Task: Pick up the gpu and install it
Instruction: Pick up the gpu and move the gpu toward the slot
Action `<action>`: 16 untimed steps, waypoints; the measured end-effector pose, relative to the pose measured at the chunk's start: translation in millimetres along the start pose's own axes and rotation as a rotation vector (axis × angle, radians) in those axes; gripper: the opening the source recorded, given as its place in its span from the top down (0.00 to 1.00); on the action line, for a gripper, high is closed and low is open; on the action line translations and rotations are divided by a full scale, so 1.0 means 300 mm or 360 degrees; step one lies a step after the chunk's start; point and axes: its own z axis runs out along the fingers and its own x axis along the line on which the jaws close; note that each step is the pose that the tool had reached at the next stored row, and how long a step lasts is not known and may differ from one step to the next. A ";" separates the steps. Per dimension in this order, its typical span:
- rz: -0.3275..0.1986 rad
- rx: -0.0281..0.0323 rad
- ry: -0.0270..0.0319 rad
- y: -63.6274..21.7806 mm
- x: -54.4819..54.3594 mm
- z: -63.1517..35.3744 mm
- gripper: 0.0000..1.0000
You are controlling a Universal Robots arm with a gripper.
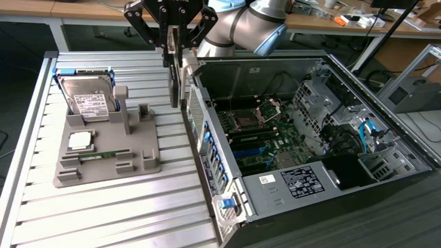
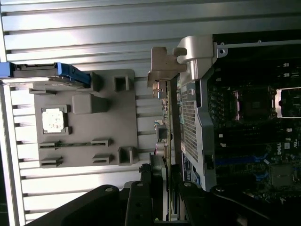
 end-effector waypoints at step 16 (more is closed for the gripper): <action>0.0000 -0.00001 -0.00001 0.001 -0.014 0.007 0.73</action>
